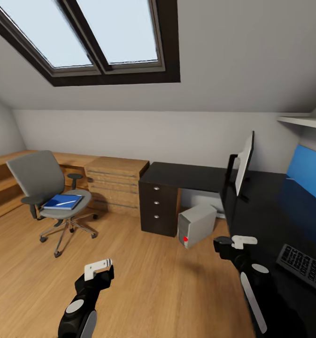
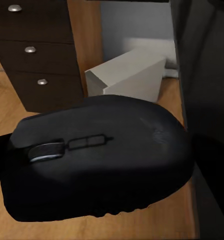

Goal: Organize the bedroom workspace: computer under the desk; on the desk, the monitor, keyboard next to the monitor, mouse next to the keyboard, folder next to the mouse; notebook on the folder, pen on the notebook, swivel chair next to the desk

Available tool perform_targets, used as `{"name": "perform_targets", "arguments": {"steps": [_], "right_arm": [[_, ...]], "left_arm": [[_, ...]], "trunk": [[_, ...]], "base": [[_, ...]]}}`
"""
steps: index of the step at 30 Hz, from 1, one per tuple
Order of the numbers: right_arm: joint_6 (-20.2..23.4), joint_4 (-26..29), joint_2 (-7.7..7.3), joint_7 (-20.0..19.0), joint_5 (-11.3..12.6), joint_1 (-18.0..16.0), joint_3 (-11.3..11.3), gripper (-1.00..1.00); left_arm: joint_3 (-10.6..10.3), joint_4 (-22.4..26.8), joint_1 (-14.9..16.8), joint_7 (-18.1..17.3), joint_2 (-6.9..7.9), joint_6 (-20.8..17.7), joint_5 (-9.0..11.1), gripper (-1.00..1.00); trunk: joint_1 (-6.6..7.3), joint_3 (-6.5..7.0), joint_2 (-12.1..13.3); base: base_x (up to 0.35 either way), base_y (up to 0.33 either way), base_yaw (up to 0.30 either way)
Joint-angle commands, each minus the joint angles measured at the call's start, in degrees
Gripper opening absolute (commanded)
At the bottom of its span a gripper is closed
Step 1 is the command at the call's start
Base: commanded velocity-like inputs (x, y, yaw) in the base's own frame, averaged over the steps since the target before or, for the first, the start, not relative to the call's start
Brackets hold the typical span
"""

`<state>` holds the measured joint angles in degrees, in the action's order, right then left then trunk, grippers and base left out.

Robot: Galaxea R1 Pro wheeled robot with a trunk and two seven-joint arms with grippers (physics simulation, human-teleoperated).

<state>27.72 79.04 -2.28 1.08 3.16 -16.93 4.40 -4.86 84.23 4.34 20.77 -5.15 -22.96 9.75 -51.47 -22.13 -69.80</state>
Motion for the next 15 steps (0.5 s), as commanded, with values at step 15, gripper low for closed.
{"name": "perform_targets", "arguments": {"steps": [15], "right_arm": [[0.23, 0.01, 0.0, 0.15, 0.27, -0.03, 0.04, -1.0]], "left_arm": [[-0.09, 0.0, 0.04, 0.37, 0.22, -0.11, 0.63, 1.0]], "trunk": [[-0.01, 0.76, -0.05]], "base": [[0.192, 0.27, 0.106]]}}
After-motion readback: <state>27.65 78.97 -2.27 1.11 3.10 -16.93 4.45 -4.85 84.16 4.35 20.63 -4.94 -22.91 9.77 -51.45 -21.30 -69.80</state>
